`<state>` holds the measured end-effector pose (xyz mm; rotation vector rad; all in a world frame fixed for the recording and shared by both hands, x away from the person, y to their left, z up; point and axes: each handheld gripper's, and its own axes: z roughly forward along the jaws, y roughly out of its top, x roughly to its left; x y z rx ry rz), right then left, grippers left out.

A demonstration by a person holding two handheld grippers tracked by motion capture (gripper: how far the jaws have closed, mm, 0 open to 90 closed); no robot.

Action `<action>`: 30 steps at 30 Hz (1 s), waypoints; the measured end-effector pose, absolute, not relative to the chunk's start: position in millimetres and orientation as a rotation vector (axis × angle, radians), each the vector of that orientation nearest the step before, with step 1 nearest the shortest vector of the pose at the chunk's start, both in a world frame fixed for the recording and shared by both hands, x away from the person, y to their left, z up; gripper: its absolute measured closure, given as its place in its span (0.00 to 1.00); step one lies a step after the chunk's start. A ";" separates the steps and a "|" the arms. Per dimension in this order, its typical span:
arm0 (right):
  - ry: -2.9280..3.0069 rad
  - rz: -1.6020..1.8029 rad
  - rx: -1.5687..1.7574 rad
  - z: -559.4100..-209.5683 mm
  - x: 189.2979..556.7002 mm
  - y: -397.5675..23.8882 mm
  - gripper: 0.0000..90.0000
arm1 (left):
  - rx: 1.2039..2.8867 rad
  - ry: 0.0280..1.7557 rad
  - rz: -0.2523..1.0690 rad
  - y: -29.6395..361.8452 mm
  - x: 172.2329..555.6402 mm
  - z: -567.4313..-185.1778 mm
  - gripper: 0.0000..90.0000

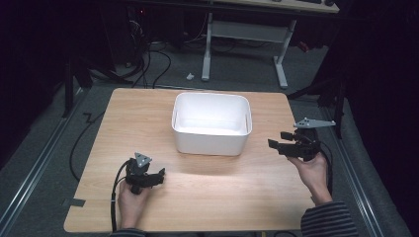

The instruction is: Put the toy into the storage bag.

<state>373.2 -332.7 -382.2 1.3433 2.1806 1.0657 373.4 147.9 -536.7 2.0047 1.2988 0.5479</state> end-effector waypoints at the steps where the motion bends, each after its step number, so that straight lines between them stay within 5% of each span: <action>1: 2.183 1.065 1.339 -382.8 371.5 -332.6 0.41 | 2.005 1.299 0.548 147.9 373.3 -536.7 0.19; 30: 2.193 1.150 1.373 -441.7 343.2 -318.6 0.41 | 2.006 1.299 0.548 148.0 373.3 -536.7 0.19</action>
